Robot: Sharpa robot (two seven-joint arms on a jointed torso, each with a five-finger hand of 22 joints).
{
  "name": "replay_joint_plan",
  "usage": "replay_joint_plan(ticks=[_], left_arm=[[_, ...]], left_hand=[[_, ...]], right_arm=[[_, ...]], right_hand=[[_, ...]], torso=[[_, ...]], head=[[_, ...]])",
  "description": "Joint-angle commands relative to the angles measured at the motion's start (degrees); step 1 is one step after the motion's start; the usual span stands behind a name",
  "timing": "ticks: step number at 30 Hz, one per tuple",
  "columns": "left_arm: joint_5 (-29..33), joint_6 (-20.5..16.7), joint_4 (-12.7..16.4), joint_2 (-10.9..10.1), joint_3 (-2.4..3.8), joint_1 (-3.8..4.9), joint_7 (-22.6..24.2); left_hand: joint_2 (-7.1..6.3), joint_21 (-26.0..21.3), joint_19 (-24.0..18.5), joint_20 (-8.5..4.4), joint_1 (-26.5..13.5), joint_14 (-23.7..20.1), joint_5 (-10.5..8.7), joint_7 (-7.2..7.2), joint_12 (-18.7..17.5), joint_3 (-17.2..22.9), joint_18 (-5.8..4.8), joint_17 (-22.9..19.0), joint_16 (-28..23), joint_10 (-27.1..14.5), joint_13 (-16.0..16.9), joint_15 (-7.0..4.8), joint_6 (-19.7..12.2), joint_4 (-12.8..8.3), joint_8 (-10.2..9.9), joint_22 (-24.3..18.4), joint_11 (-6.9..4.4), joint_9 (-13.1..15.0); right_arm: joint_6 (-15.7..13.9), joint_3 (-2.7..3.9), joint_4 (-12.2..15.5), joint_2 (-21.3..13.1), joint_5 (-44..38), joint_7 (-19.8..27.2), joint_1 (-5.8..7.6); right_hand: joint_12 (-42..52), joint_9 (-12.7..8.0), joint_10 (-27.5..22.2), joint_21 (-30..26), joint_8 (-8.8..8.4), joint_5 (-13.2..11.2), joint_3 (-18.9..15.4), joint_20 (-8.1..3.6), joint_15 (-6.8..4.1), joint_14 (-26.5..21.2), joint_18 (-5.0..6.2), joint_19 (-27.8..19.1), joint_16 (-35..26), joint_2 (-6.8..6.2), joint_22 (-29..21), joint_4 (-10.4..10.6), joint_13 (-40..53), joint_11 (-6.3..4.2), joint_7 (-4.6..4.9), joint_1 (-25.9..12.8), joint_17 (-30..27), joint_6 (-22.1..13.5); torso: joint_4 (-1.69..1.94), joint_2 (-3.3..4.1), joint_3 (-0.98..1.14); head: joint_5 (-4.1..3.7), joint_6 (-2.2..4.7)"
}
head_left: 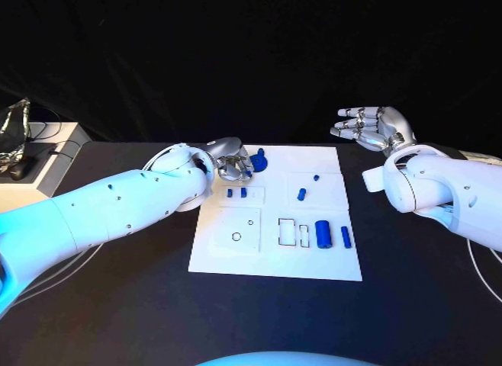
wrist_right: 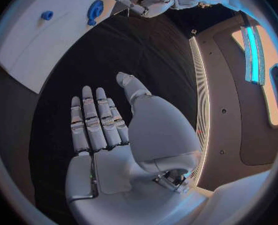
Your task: Assemble the parts on the task board
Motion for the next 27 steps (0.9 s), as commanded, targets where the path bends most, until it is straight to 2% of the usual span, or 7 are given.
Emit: replay_joint_plan(ticks=[1, 6, 10, 13, 19, 24, 27], left_arm=[[5.1, 0.8, 1.3, -1.1, 0.88, 0.06, -0.2], [7.0, 2.3, 3.1, -3.2, 2.22, 0.07, -0.7], [7.7, 3.6, 3.8, -4.6, 2.72, 0.07, -1.2], [7.9, 4.3, 3.8, -5.1, 2.85, 0.08, -1.5], [6.2, 4.5, 3.1, -4.9, 2.62, 0.06, -1.4], [4.5, 4.0, 2.3, -4.1, 1.89, 0.04, -1.3], [4.1, 3.7, 1.9, -3.6, 1.61, -0.05, -1.2]], left_hand=[[-0.08, 0.2, -0.1, 0.29, -0.4, -0.1, 0.22, -0.08, -0.2, 0.3, 1.08, 0.0, -0.3, 0.1, -0.1, 0.38, -0.5, 0.1, 0.1, 0.1, 0.15, 0.0], [-0.18, 0.1, 0.0, 0.30, -0.4, 0.0, 0.21, -0.07, -0.4, 0.3, 1.10, 0.1, -0.3, 0.2, -0.1, 0.38, -0.5, 0.1, 0.1, 0.1, 0.14, 0.0], [-0.29, 0.0, -0.1, 0.31, -0.4, -0.1, 0.23, -0.10, -0.7, 0.2, 1.05, 0.2, -0.3, 0.3, -0.1, 0.35, -0.5, 0.3, 0.1, 0.1, 0.14, 0.0], [-0.31, 0.0, -0.1, 0.31, -0.4, -0.1, 0.16, -0.12, -0.7, 0.2, 1.05, 0.2, -0.3, 0.4, -0.1, 0.38, -0.4, 0.3, 0.1, 0.1, 0.12, 0.0], [-0.36, 0.0, -0.1, 0.32, -0.4, -0.2, 0.14, -0.13, -0.8, 0.2, 1.02, 0.2, -0.4, 0.4, -0.1, 0.39, -0.5, 0.4, 0.1, 0.1, 0.14, 0.0], [-0.38, -0.2, -0.1, 0.32, -0.4, -0.2, 0.11, -0.10, -1.0, 0.1, 0.97, 0.2, -0.4, 0.3, -0.1, 0.43, -0.6, 0.6, 0.1, 0.1, 0.19, 0.0], [-0.35, -0.2, -0.1, 0.32, -0.3, -0.2, 0.10, -0.07, -1.0, 0.1, 0.97, 0.3, -0.4, 0.3, -0.1, 0.44, -0.7, 0.7, 0.1, 0.1, 0.20, 0.0]], right_arm=[[0.7, 0.02, 0.1, -0.1, -0.5, 0.6, -0.03], [0.7, 0.02, 0.1, -0.2, -0.6, 0.5, -0.03], [0.7, 0.01, 0.1, -0.2, -0.6, 0.5, -0.03], [0.7, 0.01, 0.1, -0.3, -0.6, 0.5, -0.03], [0.7, 0.01, 0.1, -0.2, -0.6, 0.5, -0.04], [0.7, 0.01, 0.1, -0.1, -0.6, 0.5, -0.04], [0.7, 0.01, 0.1, -0.1, -0.6, 0.5, -0.04]], right_hand=[[-0.4, 0.0, 0.2, -0.2, -0.13, 0.4, 0.4, 0.18, -0.07, 0.1, -0.76, -0.4, -0.3, 0.05, -0.1, 0.1, 0.0, -0.35, 1.67, -0.5, -0.1, 0.5], [-0.4, 0.0, 0.2, -0.2, -0.12, 0.5, 0.5, 0.15, -0.07, 0.1, -0.84, -0.5, -0.3, 0.01, -0.1, 0.0, 0.0, -0.38, 1.65, -0.5, -0.1, 0.6], [-0.4, 0.0, 0.2, -0.2, -0.12, 0.5, 0.5, 0.15, -0.07, 0.1, -0.84, -0.5, -0.3, 0.01, -0.1, 0.0, 0.0, -0.38, 1.65, -0.5, -0.1, 0.6], [-0.4, 0.0, 0.2, -0.2, -0.12, 0.5, 0.5, 0.15, -0.07, 0.1, -0.84, -0.5, -0.3, 0.01, -0.1, 0.0, 0.0, -0.38, 1.65, -0.5, -0.1, 0.6], [-0.4, 0.0, 0.2, -0.2, -0.12, 0.5, 0.5, 0.15, -0.07, 0.1, -0.84, -0.5, -0.3, 0.01, -0.1, 0.0, 0.0, -0.38, 1.65, -0.5, -0.1, 0.6], [-0.4, 0.0, 0.2, -0.2, -0.12, 0.5, 0.5, 0.15, -0.07, 0.1, -0.84, -0.5, -0.3, 0.01, -0.1, 0.0, 0.0, -0.38, 1.65, -0.5, -0.1, 0.6], [-0.4, 0.0, 0.2, -0.2, -0.12, 0.5, 0.5, 0.15, -0.07, 0.1, -0.84, -0.5, -0.3, 0.01, -0.1, 0.0, 0.0, -0.38, 1.65, -0.5, -0.1, 0.6]], torso=[[0.10, -0.16, 0.00], [0.06, -0.14, -0.04], [0.04, -0.16, -0.04], [0.04, -0.06, -0.07], [0.05, 0.00, -0.17], [-0.10, 0.06, -0.06], [-0.13, 0.08, -0.07]], head=[[0.13, -0.03], [0.27, 0.04], [0.27, 0.07], [0.34, 0.09], [0.33, 0.02], [0.45, -0.03], [0.37, -0.07]])
